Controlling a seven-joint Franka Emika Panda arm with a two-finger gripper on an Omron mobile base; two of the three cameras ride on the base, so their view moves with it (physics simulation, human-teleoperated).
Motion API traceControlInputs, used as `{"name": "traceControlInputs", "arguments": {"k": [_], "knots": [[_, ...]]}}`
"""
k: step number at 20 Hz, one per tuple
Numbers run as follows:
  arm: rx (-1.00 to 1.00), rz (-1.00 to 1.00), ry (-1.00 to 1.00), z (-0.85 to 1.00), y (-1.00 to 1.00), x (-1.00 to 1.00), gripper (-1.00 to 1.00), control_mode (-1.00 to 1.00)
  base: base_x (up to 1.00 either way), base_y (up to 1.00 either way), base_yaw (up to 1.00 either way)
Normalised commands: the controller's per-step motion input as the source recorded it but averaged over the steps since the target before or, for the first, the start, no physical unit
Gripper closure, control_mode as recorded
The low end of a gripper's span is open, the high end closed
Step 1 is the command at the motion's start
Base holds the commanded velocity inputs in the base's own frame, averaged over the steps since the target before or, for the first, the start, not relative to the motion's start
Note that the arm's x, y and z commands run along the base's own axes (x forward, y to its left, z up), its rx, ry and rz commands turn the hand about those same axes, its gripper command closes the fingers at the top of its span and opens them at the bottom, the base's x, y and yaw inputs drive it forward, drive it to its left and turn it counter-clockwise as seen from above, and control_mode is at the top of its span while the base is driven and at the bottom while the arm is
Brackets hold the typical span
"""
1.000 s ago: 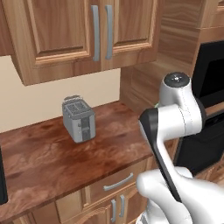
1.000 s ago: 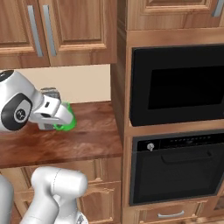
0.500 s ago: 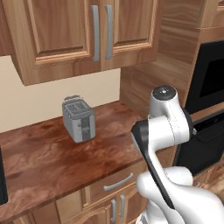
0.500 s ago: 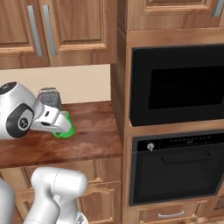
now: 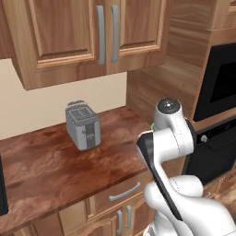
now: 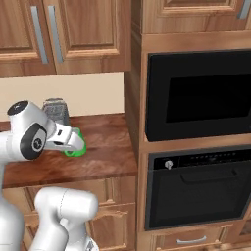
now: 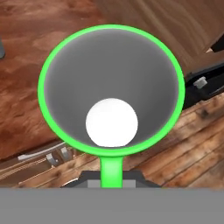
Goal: Clear the mugs and bowl far away from the sink.
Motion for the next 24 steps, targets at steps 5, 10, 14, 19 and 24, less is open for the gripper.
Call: {"name": "traceControlInputs", "arguments": {"k": [5,10,14,19,24], "knots": [[0.04,0.21,0.06,-0.15,0.0,0.38,1.0,-1.0,0.0,0.0,0.0],[0.02,0.16,0.06,-0.14,0.0,0.37,1.0,-1.0,0.0,0.0,0.0],[0.01,0.02,0.04,-0.24,0.04,0.45,1.0,-1.0,0.0,0.0,0.0],[0.0,0.0,0.01,-0.3,0.08,0.49,1.0,-1.0,0.0,0.0,0.0],[0.01,0.0,0.01,-0.31,0.09,0.51,1.0,-1.0,0.0,0.0,0.0]]}}
